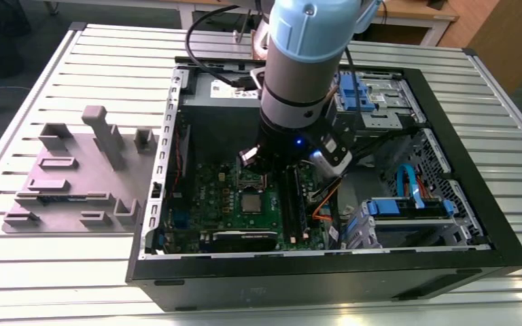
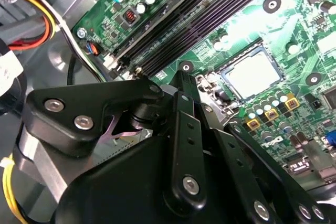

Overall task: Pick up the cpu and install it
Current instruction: 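Close the cpu cover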

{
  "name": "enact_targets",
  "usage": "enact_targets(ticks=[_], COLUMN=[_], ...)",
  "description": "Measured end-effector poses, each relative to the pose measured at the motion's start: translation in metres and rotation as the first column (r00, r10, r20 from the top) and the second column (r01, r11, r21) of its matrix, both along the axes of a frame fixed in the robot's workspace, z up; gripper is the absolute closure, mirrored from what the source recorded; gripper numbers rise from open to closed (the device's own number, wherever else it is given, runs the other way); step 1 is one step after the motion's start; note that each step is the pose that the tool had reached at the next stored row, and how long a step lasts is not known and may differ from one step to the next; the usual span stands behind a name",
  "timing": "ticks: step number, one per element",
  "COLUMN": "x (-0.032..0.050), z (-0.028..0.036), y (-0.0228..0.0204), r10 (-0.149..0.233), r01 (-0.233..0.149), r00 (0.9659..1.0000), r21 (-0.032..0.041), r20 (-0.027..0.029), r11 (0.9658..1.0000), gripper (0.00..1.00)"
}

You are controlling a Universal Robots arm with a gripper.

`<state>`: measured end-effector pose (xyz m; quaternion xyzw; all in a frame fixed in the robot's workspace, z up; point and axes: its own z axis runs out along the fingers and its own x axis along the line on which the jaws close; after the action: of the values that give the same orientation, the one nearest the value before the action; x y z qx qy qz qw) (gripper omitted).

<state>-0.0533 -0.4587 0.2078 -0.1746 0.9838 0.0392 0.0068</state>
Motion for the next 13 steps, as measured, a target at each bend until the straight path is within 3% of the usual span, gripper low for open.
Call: enact_targets(ticks=[5, 10, 13], x=[-0.0001, -0.0001, 0.0], z=[-0.0004, -0.0005, -0.0007], y=[0.0012, 0.0011, 0.0017], r10=[0.052, 0.133, 0.157], r01=[-0.052, -0.133, -0.157], r00=[0.9986, 0.9912, 0.9877], r21=[0.0038, 0.0053, 0.0078], r20=[0.0001, 0.0003, 0.0007], r11=[0.9986, 0.9912, 0.9876], gripper=[0.89, 0.89, 0.89])
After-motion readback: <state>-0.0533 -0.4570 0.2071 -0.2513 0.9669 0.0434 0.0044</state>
